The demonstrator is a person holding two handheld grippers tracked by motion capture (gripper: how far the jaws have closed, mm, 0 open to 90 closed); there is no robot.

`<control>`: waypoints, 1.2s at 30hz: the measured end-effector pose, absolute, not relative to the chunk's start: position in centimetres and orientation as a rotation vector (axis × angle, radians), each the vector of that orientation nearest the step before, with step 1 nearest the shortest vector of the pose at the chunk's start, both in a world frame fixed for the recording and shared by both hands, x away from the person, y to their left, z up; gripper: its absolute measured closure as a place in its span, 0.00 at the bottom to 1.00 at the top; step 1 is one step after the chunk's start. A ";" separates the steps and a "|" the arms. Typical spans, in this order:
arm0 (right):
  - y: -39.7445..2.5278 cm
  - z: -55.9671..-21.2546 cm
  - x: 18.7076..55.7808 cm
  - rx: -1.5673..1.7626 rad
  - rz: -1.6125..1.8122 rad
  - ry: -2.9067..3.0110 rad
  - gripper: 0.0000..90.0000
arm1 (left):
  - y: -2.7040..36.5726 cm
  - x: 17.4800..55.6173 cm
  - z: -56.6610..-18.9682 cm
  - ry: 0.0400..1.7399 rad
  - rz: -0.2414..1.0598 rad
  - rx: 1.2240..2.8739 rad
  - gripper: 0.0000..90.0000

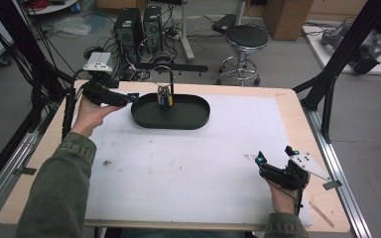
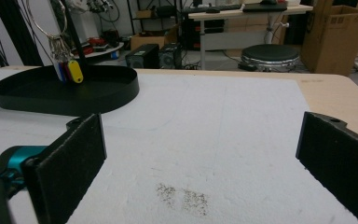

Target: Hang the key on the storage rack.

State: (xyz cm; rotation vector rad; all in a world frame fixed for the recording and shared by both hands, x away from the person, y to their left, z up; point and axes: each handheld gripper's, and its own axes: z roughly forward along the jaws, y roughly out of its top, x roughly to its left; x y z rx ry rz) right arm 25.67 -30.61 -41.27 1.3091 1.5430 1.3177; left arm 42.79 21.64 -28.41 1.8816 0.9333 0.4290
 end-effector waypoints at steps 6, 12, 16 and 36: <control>-30.6 -41.3 25.7 1.312 1.316 1.540 0.01 | 21.3 41.6 -29.1 0.906 0.437 1.909 0.02; -30.6 -41.3 25.6 1.313 1.310 1.542 0.00 | 21.5 40.8 -30.4 0.906 0.429 1.949 0.02; -30.5 -41.3 25.7 1.313 1.309 1.542 0.00 | 22.0 40.3 -31.0 0.907 0.406 1.953 0.02; -30.3 -41.3 25.7 1.303 1.295 1.551 0.00 | 23.3 36.9 -34.0 0.911 0.371 1.994 0.02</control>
